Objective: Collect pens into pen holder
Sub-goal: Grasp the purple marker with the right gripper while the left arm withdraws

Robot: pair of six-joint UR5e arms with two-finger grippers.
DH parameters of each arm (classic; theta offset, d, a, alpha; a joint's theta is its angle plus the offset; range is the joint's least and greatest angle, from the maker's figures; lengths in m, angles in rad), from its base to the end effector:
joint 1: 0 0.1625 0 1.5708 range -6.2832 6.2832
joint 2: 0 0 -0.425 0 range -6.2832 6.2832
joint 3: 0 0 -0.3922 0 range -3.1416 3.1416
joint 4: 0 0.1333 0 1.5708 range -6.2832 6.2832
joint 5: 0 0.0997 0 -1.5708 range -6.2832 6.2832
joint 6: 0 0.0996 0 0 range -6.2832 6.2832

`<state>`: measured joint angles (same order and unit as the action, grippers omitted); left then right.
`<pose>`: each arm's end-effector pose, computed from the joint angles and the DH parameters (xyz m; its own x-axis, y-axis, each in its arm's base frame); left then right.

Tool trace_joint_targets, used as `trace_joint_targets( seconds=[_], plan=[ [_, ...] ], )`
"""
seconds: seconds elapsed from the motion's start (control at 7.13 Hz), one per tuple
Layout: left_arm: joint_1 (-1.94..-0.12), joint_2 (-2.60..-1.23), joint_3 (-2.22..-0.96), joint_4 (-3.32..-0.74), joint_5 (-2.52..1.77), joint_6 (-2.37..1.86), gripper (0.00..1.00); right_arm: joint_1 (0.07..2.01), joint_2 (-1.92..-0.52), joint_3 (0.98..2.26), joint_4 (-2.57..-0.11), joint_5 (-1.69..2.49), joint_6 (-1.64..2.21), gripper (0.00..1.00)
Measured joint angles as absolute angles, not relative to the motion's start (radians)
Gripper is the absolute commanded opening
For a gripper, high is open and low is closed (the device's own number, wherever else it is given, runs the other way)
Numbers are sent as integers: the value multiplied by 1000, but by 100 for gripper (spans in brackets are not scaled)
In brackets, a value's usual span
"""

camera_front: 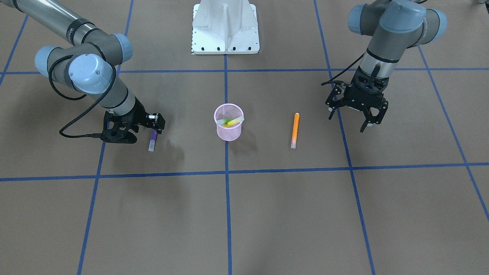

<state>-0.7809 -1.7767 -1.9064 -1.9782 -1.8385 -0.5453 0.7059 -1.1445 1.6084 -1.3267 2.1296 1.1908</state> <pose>0.3219 -0.4696 0.3513 0.6645 0.5023 -0.5533 -0.0809 0.7844 0.6150 -0.4479 -0.4876 0.3733 0.6436 0.1353 0.7533 -0.0527 0.9897 -0.1328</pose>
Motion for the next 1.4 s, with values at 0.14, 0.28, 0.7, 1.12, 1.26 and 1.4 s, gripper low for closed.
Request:
trace_joint_targets(
  seconds=[0.14, 0.28, 0.7, 1.12, 1.26, 1.4],
  plan=[
    [-782, -1777, -1908, -1979, -1840, -548, 99, 708, -1118, 1574, -1329, 2131, 1189, 67],
    [-782, -1776, -1911, -1979, -1841, -551, 99, 708, -1094, 1545, -1330, 2132, 1186, 66],
    [-781, -1776, -1914, -1980, -1842, -585, 99, 707, -1087, 1526, -1331, 2135, 1160, 64],
    [-781, -1776, -1914, -1980, -1844, -589, 99, 700, -1094, 1524, -1330, 2132, 1159, 0],
    [-781, -1775, -1914, -1980, -1844, -589, 99, 698, -1094, 1524, -1330, 2132, 1159, 0],
    [-781, -1775, -1914, -1980, -1844, -589, 99, 697, -1094, 1524, -1330, 2133, 1158, 0]
  ],
)
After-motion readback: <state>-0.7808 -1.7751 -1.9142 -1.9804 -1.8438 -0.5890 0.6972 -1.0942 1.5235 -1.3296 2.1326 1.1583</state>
